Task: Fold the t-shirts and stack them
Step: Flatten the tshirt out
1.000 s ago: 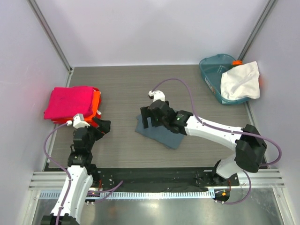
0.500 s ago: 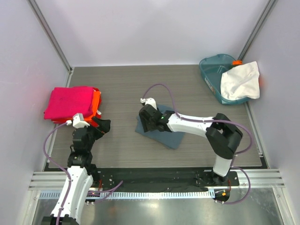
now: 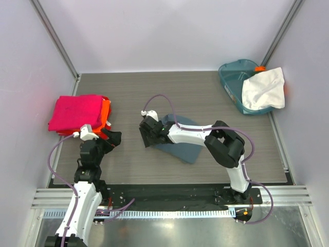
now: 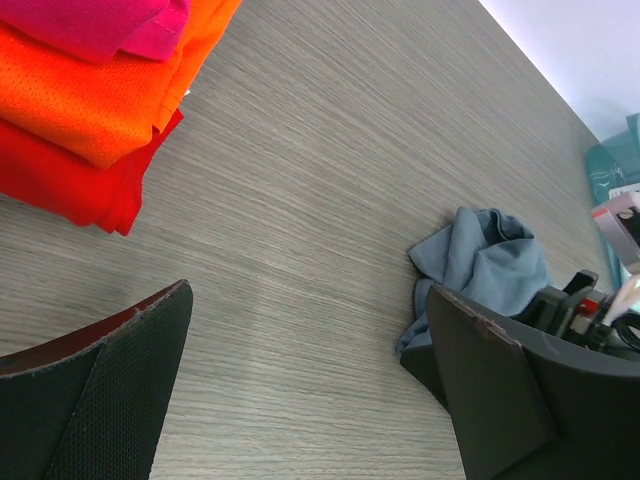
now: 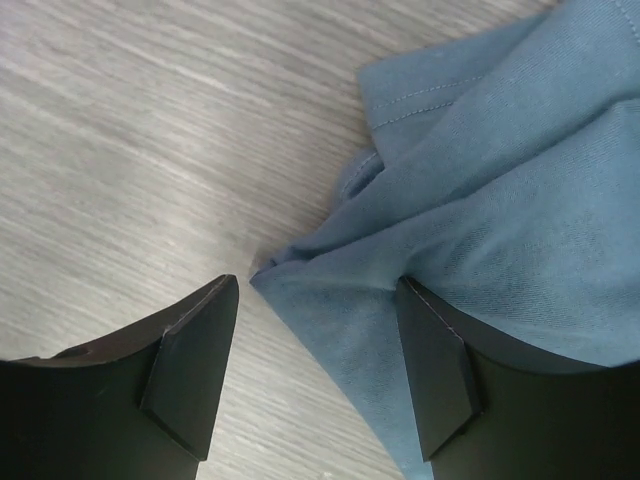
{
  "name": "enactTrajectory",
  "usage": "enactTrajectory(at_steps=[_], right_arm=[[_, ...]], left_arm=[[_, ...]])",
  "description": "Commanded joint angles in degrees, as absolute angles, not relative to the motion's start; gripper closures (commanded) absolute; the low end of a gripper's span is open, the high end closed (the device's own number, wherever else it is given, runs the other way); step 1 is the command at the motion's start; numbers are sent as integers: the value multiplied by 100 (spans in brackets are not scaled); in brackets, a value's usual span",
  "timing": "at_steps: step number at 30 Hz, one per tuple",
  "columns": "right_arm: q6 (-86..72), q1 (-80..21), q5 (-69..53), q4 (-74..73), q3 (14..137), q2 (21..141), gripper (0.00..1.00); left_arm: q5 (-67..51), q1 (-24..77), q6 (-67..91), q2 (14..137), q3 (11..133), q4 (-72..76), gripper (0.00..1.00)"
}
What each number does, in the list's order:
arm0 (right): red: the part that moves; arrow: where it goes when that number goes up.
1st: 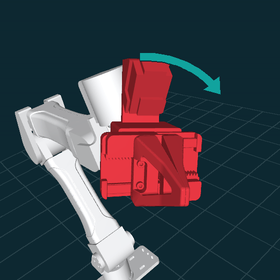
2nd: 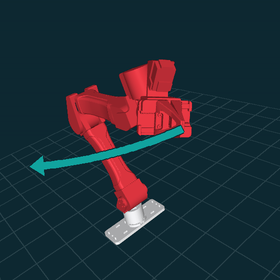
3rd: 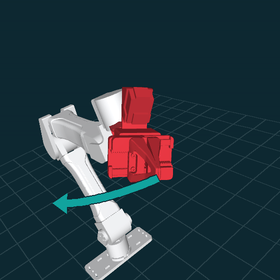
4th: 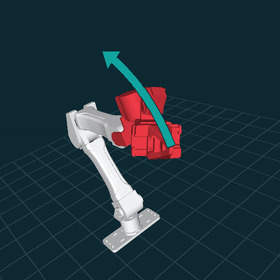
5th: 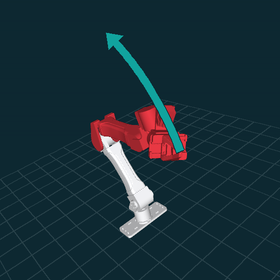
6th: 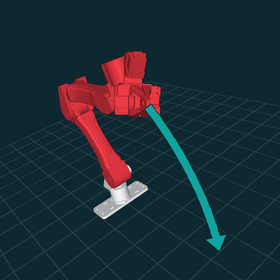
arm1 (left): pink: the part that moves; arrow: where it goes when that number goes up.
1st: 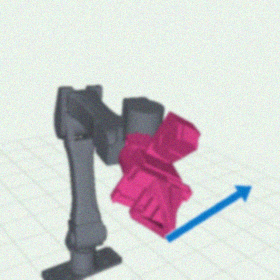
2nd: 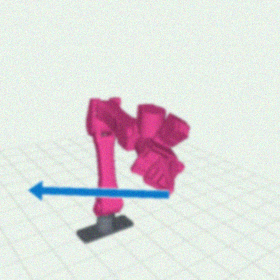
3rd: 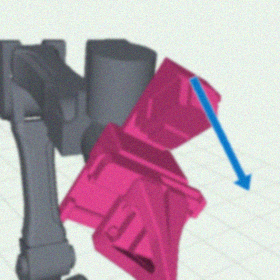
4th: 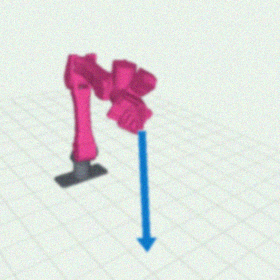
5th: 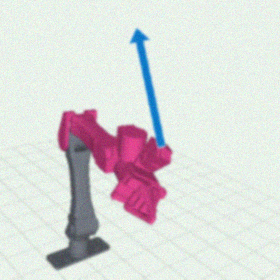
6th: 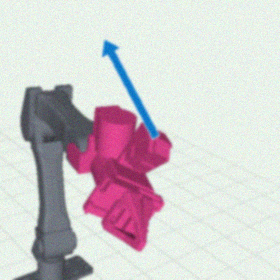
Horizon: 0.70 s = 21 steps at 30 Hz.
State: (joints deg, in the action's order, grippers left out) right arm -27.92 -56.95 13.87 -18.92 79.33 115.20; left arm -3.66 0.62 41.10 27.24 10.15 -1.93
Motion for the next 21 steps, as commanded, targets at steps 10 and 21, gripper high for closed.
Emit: enactTrajectory(at_steps=[10, 21], right_arm=[[-3015, -5730, 1925, -2109, 8095, 11498, 96], [-2470, -5730, -217, -1899, 8235, 10031, 99]], left_arm=[[-343, 35, 4043, 2839, 1134, 105, 0], [-676, 35, 3990, 3076, 1160, 307, 2]])
